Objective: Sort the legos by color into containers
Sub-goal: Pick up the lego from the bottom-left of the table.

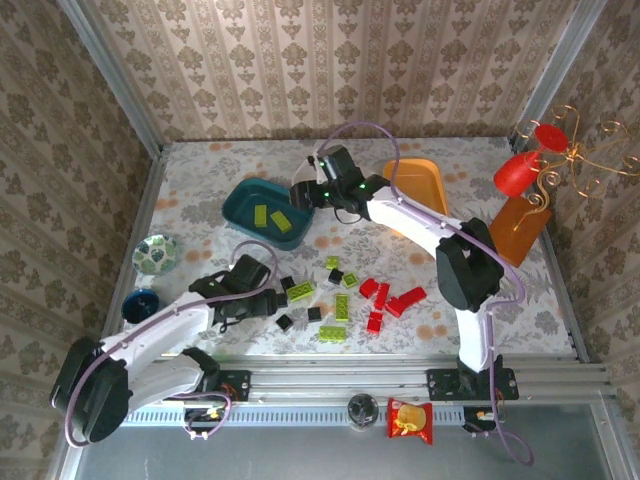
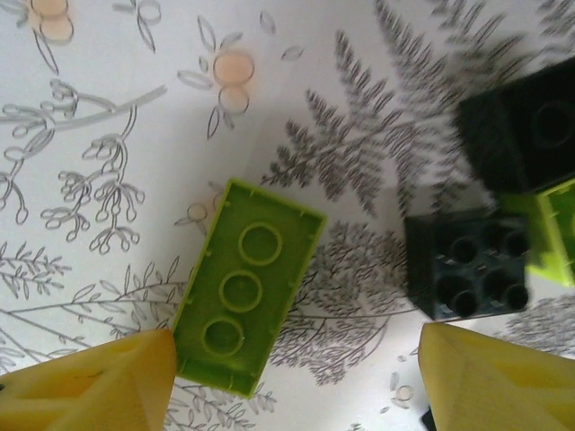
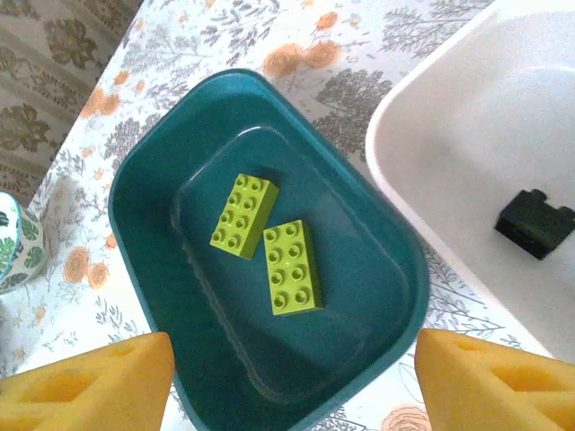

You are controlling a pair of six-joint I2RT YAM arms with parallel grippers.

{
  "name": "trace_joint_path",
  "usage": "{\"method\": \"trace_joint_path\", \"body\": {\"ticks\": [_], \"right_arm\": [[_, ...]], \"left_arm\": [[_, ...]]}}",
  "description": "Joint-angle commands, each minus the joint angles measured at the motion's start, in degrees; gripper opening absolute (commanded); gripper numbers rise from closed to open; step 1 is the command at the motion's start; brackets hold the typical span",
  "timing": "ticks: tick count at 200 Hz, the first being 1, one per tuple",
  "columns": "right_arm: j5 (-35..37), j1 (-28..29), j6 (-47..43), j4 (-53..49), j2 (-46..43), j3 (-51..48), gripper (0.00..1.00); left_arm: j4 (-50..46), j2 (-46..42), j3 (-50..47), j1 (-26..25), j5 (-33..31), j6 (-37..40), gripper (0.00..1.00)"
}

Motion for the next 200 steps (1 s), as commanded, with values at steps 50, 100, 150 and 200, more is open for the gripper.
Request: {"method": "trace_joint_path", "body": {"ticks": [50, 100, 150, 200], "right_arm": [[-0.27, -1.01, 2.03, 4.1, -3.96, -5.65, 0.73], [0.1, -1.84, 2.19, 4.74, -6.03, -7.55, 0.73], [0.33, -2.86, 2.44, 5.17, -7.45, -8.91, 0.73], [0.26, -3.12, 2.67, 5.26, -7.79, -10.03, 0.72]], "left_arm": [[0.05, 5.23, 2.73, 1.17, -6.38, 2.22, 0.67], [4.44, 9.9, 2.27, 4.79, -1.83, 4.7, 0.62], [7.39, 15.69, 2.19, 4.57, 1.1, 4.42, 0.51], [7.11, 13.34, 2.45, 4.4, 0.07, 4.57, 0.29]]}}
